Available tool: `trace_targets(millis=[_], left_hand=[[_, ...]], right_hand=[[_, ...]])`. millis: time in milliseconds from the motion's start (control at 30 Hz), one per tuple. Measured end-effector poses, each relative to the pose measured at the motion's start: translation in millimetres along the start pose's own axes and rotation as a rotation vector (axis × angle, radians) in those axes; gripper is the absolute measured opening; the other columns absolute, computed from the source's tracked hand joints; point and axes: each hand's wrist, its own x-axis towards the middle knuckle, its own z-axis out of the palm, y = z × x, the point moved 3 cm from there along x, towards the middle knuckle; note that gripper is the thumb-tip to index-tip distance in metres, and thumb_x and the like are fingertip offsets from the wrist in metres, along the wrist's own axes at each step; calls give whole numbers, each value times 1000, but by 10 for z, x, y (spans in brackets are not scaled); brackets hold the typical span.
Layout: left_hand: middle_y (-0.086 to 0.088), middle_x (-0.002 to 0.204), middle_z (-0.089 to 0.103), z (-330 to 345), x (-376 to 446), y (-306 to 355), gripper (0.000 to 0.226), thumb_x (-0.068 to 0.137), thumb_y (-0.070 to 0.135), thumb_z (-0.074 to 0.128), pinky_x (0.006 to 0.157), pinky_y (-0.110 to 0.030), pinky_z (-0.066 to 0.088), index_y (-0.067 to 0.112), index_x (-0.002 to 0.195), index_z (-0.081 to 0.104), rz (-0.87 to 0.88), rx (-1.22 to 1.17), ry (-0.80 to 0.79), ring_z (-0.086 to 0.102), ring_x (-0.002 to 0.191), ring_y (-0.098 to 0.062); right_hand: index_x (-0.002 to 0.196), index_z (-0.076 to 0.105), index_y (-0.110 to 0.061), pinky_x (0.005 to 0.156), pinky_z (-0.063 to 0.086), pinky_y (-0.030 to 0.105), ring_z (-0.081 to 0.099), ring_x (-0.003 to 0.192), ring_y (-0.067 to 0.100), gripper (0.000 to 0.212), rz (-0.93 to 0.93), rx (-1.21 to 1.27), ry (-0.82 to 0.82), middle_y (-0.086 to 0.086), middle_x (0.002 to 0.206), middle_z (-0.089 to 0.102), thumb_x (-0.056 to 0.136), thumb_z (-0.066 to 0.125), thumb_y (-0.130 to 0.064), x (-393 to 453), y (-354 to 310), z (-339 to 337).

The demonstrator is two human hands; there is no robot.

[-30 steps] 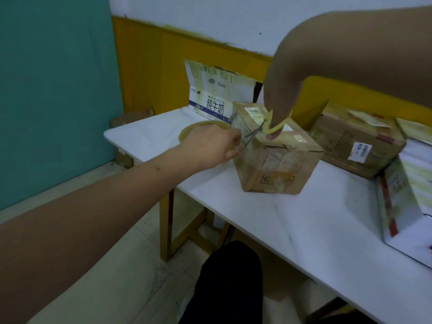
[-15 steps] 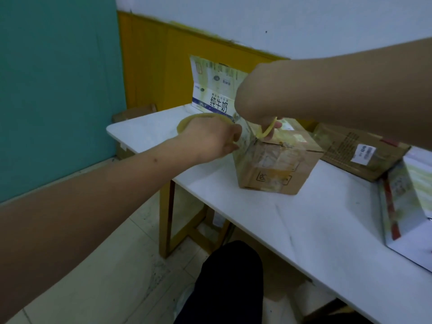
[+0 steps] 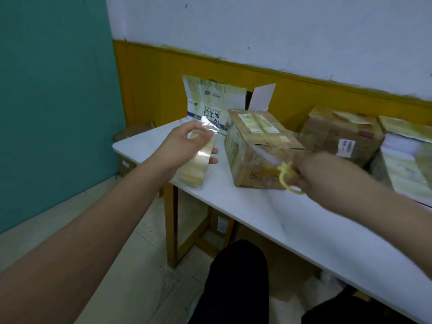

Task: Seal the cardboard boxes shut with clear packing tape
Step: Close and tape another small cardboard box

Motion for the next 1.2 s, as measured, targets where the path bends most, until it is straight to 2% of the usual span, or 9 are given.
trace_targets(millis=[233, 333, 433, 533, 667, 800, 967, 1033, 1200], left_hand=[[-22, 120, 70, 246, -578, 70, 21, 103, 18, 55, 105, -59, 47, 15, 124, 55, -147, -399, -126, 70, 109, -37], [-21, 119, 71, 284, -744, 64, 31, 100, 6, 54, 106, -61, 45, 15, 130, 54, -157, -379, -148, 70, 110, -38], [-16, 116, 73, 333, -883, 46, 31, 100, 6, 57, 99, -57, 52, 18, 128, 58, -148, -240, -179, 73, 103, -34], [-11, 116, 74, 364, -1020, 9, 30, 98, 9, 61, 94, -46, 57, 19, 126, 60, -129, -116, -208, 74, 100, -32], [-12, 109, 76, 273, -1147, -84, 29, 97, 8, 61, 95, -43, 57, 20, 123, 64, -151, -43, -175, 74, 100, -32], [-11, 110, 76, 168, -1194, -261, 26, 94, 18, 65, 102, -50, 51, 28, 118, 66, -244, 22, -137, 74, 100, -32], [15, 141, 48, 133, -1130, -446, 72, 90, 58, 64, 104, -35, 48, 47, 152, 30, -344, 165, -101, 63, 114, -12], [19, 132, 44, 157, -1054, -536, 68, 96, 58, 55, 89, -23, 47, 46, 155, 24, -355, 274, -85, 57, 105, -3], [12, 161, 33, 269, -867, -817, 81, 96, 56, 56, 89, -18, 37, 38, 161, 10, -305, 304, 10, 41, 128, -2]], right_hand=[[94, 63, -17, 62, 43, 23, 47, 68, 14, 16, 157, -71, -183, -3, 81, 37, 100, 49, -20, -50, 200, 945], [102, 67, -15, 67, 53, 35, 58, 74, 23, 15, 213, 160, 142, 2, 97, 48, 98, 56, -24, -82, 175, 844], [103, 68, -26, 69, 48, 28, 60, 83, 10, 30, 64, 685, 477, -10, 96, 61, 92, 57, -52, -104, -196, 288], [119, 65, -33, 77, 50, 17, 61, 93, -2, 45, -167, 1034, 317, -20, 104, 64, 82, 66, -59, -30, -713, 11], [89, 76, -28, 69, 48, 12, 63, 76, -1, 12, -156, 957, 448, -13, 81, 68, 80, 79, -36, 24, -1004, 105], [87, 76, -28, 66, 40, 4, 58, 66, -4, 5, -126, 838, 444, -15, 70, 62, 83, 79, -28, 63, -1165, 253], [77, 75, -29, 57, 38, 5, 60, 68, -5, 7, -49, 1005, 242, -11, 65, 66, 80, 81, -31, 225, -1133, 390], [73, 75, -27, 56, 38, 10, 61, 63, 3, 10, -14, 1062, 218, -6, 66, 68, 79, 82, -30, 328, -1040, 429], [76, 75, -23, 53, 36, 8, 58, 59, -1, 10, -5, 963, 186, -7, 65, 65, 81, 80, -30, 593, -898, 655]])
